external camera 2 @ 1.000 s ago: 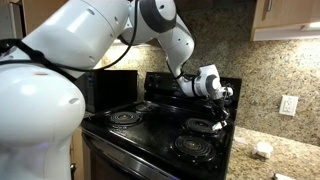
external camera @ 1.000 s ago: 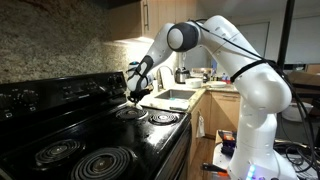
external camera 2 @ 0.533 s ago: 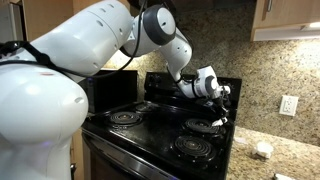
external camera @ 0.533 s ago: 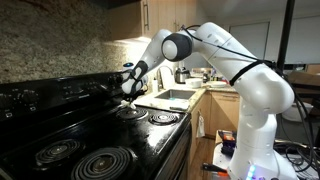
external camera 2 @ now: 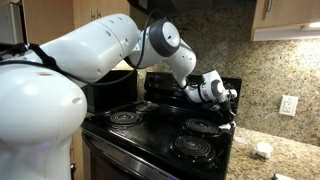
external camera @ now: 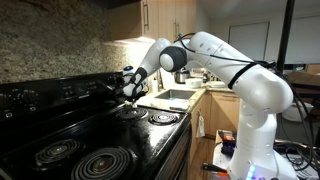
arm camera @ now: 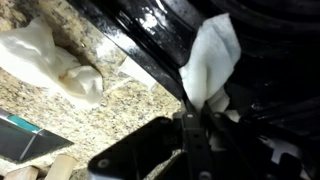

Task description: Wipe the stove with the napkin

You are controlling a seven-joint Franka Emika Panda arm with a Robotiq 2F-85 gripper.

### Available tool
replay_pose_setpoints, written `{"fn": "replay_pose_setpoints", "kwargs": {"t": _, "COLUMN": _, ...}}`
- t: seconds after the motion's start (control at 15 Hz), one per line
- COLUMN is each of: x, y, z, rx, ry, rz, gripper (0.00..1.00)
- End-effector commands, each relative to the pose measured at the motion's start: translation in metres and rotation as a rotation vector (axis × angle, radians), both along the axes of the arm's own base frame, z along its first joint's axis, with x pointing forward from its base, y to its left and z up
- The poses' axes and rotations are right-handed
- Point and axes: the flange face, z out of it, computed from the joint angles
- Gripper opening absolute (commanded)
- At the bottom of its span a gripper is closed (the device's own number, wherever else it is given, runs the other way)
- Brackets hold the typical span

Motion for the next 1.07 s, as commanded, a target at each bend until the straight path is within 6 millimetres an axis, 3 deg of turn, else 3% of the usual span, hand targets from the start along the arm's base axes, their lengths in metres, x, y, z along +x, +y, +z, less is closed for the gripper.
{"fn": "replay_pose_setpoints", "kwargs": {"t": 0.0, "x": 0.003, "y": 0.012, "z": -0.010, "rx": 0.068, "ry": 0.047, "rz": -0.006, "gripper": 0.08}}
{"fn": "replay_pose_setpoints", "kwargs": {"t": 0.2, "x": 0.002, "y": 0.036, "z": -0.019, "rx": 0.119, "ry": 0.084, "rz": 0.016, "gripper": 0.08}}
{"fn": "replay_pose_setpoints", "kwargs": {"t": 0.53, "x": 0.005, "y": 0.071, "z": -0.017, "rx": 0.170, "ry": 0.090, "rz": 0.062, "gripper": 0.08}}
{"fn": "replay_pose_setpoints", "kwargs": {"t": 1.0, "x": 0.004, "y": 0.140, "z": -0.017, "rx": 0.261, "ry": 0.108, "rz": 0.190, "gripper": 0.08}}
